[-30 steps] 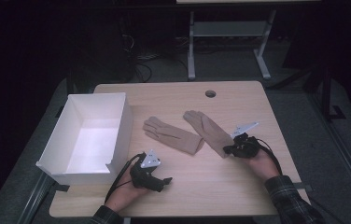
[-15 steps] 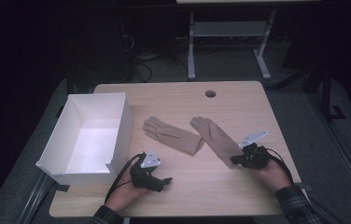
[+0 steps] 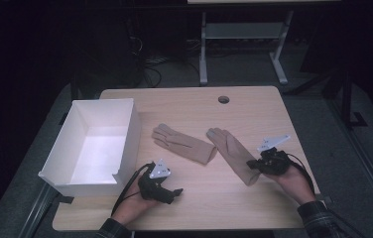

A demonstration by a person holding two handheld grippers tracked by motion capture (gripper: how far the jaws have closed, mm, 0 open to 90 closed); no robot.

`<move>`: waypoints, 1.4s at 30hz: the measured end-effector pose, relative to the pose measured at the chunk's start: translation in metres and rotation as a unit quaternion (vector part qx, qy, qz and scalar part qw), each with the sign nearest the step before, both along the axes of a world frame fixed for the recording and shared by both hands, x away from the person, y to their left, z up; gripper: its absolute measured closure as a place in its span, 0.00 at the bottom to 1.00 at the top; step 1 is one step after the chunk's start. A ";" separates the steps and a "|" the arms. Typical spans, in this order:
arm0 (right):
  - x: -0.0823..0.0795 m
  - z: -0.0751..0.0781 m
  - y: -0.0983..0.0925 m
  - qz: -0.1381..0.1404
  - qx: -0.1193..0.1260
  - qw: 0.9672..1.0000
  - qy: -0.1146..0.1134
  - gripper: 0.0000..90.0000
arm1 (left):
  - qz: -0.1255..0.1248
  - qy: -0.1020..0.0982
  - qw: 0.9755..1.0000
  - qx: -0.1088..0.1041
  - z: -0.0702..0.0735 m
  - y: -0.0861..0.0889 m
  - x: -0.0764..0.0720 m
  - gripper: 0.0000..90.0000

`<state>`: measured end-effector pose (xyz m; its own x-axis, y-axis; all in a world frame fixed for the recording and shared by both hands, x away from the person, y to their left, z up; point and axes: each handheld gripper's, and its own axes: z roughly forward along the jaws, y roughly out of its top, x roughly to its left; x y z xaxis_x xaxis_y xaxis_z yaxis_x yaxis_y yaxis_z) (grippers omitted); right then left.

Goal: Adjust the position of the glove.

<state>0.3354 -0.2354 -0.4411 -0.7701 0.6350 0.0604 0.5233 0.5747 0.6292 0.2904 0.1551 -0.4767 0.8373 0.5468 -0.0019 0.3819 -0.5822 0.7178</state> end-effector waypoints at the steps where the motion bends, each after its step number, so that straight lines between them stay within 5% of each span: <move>1: 0.000 0.000 0.000 0.000 0.000 1.000 0.000 1.00 | 0.000 0.000 1.000 0.000 0.000 0.000 0.000 0.14; 9: 0.035 -0.008 0.003 -0.020 -0.004 1.000 0.000 1.00 | 0.000 0.000 1.000 0.000 0.000 0.000 0.000 0.14; 14: 0.041 -0.015 0.004 -0.021 -0.015 1.000 0.008 1.00 | 0.000 0.000 1.000 -0.001 0.000 0.000 0.000 0.14; 24: 0.033 -0.017 0.002 -0.017 -0.018 1.000 0.013 1.00 | 0.001 0.000 1.000 -0.001 0.000 0.000 -0.001 0.14; 42: -0.006 -0.015 0.005 0.018 -0.023 0.999 0.026 1.00 | 0.002 0.000 1.000 -0.001 0.000 0.000 -0.001 0.14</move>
<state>0.3289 -0.2309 -0.4560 -0.7889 0.6104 0.0719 0.5331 0.6213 0.5743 0.2895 0.1552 -0.4767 0.8356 0.5493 -0.0037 0.3842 -0.5795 0.7187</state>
